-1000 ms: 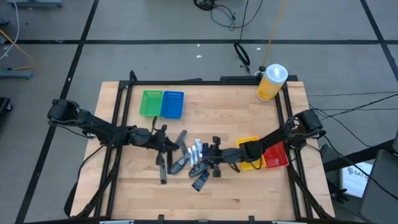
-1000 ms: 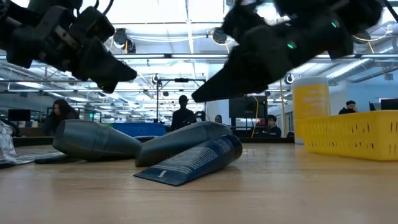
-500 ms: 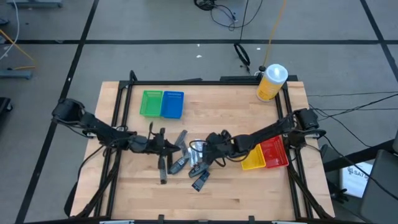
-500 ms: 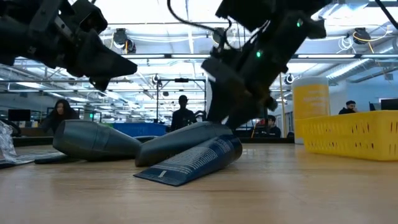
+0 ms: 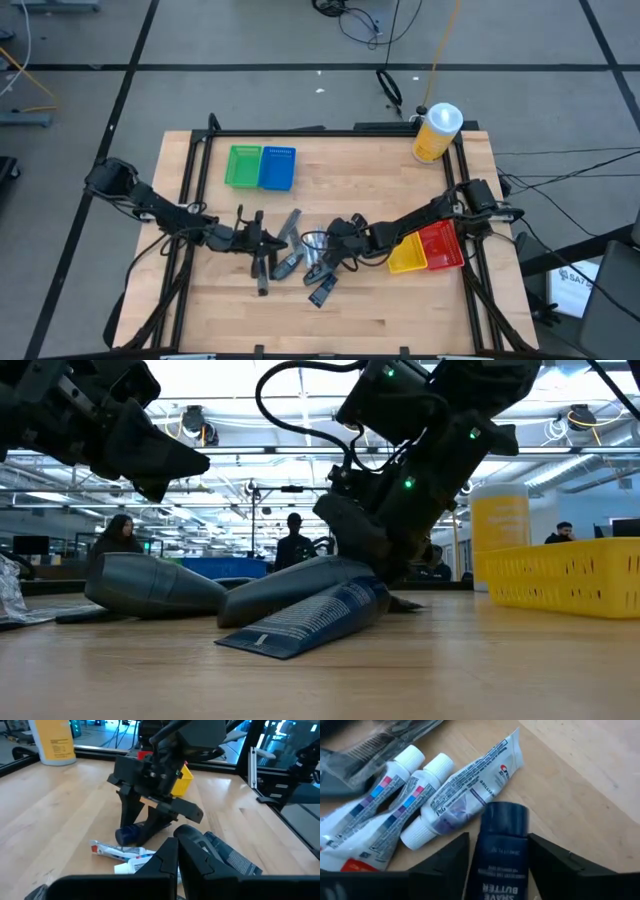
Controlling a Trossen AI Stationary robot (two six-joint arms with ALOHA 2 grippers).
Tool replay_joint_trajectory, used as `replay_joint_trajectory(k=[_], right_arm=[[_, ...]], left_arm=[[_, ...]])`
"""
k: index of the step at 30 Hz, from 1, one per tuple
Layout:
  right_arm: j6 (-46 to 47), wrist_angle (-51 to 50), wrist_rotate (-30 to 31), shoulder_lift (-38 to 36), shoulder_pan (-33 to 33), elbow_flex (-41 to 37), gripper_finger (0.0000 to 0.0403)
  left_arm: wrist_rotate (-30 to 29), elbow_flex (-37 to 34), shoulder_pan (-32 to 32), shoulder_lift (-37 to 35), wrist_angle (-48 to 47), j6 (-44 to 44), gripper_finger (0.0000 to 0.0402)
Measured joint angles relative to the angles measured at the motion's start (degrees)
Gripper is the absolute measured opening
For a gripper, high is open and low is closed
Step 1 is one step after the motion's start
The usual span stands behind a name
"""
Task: Pick & Place Travel size toiletries
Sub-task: Put the black shaving cream into the red bin
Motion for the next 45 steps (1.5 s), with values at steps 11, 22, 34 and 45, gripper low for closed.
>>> replay_joint_trajectory(k=[11, 22, 34, 45], right_arm=[[-4.9, -1.9, 0.5, -8.3, 1.0, -0.1, 0.0073], [15.9, -40.9, -5.0, -30.9, 5.5, 0.0, 0.0063], [49.6, -77.4, -18.7, -36.6, 10.9, -4.6, 0.0063], [49.8, -58.6, -24.9, -36.6, 9.7, -23.1, 0.0064]], left_arm=[[-1.0, 0.0, 0.0, 0.0, -0.4, 0.0, 0.0010], [-1.0, 0.0, 0.0, 0.0, -0.8, -0.4, 0.0010], [-1.0, 0.0, 0.0, 0.0, -1.1, -1.5, 0.0010], [-1.0, 0.0, 0.0, 0.0, -1.1, -1.9, 0.0010]])
